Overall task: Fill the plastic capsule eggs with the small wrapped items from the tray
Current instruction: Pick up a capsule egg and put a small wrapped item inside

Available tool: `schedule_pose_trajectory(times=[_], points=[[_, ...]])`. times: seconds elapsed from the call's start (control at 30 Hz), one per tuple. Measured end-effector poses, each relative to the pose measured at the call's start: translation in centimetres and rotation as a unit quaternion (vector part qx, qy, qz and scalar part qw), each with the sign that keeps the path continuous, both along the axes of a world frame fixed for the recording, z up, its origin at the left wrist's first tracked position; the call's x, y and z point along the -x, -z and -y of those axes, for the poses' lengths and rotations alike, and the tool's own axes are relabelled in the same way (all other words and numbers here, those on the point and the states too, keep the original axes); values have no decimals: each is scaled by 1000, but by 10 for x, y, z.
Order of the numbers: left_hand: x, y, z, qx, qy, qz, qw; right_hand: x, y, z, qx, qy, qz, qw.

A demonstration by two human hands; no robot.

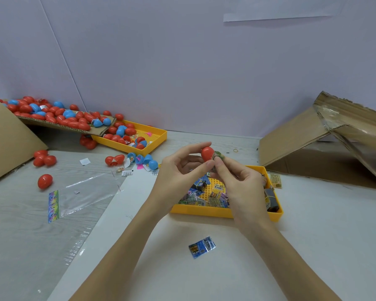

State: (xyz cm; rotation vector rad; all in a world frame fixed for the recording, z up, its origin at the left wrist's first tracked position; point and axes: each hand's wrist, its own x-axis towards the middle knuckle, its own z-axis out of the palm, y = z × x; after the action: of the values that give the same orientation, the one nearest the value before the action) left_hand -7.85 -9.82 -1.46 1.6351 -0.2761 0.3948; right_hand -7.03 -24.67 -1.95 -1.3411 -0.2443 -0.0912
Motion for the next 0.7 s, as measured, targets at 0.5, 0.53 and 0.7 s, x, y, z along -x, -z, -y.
schedule_pose_trajectory(times=[0.5,0.53,0.7], points=[[-4,9,2,-200,-110,199,953,-8,-12,11,-255,-286,-336,861],[-4,9,2,-188,-105,195,957,-8,-12,11,-256,-290,-340,857],[-3,9,2,-148,-93,178,968,-8,-9,8,-275,-300,-359,840]])
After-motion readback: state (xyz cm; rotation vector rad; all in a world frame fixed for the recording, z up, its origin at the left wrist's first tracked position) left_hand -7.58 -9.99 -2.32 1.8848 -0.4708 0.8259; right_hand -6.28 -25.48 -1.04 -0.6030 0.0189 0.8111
